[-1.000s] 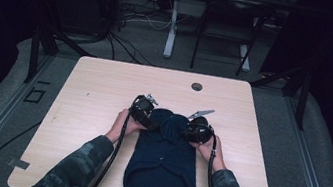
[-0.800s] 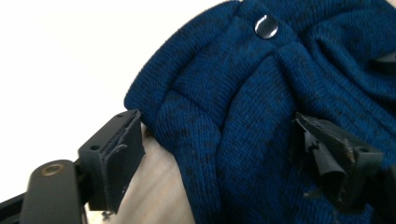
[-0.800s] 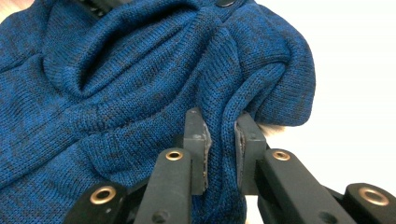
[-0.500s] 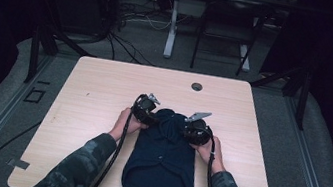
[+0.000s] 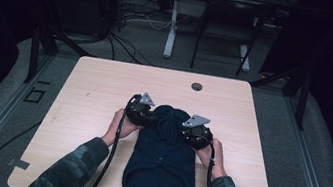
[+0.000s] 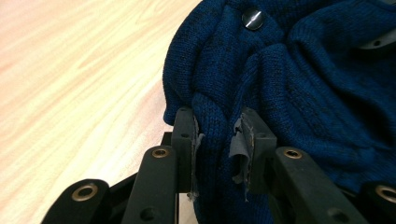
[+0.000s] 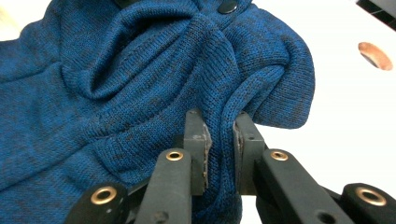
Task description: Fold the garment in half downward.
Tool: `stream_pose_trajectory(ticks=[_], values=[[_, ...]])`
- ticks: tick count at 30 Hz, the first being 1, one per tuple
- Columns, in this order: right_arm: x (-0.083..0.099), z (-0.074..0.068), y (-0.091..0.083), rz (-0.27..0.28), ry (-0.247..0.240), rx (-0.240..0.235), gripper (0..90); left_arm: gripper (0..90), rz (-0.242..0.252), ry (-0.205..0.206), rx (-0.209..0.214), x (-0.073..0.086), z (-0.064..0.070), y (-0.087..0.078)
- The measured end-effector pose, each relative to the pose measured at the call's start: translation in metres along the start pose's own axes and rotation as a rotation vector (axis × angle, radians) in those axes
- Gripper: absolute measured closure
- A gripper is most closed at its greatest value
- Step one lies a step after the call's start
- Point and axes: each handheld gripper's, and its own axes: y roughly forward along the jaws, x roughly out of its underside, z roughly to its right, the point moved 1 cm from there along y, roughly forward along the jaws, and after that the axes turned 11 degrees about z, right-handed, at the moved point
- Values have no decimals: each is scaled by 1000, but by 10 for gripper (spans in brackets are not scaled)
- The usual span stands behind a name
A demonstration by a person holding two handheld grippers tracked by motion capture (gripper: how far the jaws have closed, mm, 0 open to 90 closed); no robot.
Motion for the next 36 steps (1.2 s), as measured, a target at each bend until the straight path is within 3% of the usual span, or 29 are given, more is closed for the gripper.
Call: stream_pose_trajectory(ticks=[4, 19, 20, 22, 33, 36], values=[[-7, -5, -11, 24, -28, 12, 783, 715, 30, 14, 6, -5, 4, -13], [-19, -8, -42, 68, -26, 23, 763, 725, 146, 111, -23, -16, 25, -43], [-20, -7, -44, 66, -20, 10, 761, 726, 151, 115, -25, -17, 26, -44], [-20, -1, -49, 77, 47, -39, 748, 726, 163, 124, -18, -19, 27, -47], [-20, 8, -56, 54, 141, -99, 710, 730, 209, 237, -35, -28, 40, -60], [-18, 12, -56, 48, 185, -132, 648, 731, 229, 251, -37, -30, 43, -63]])
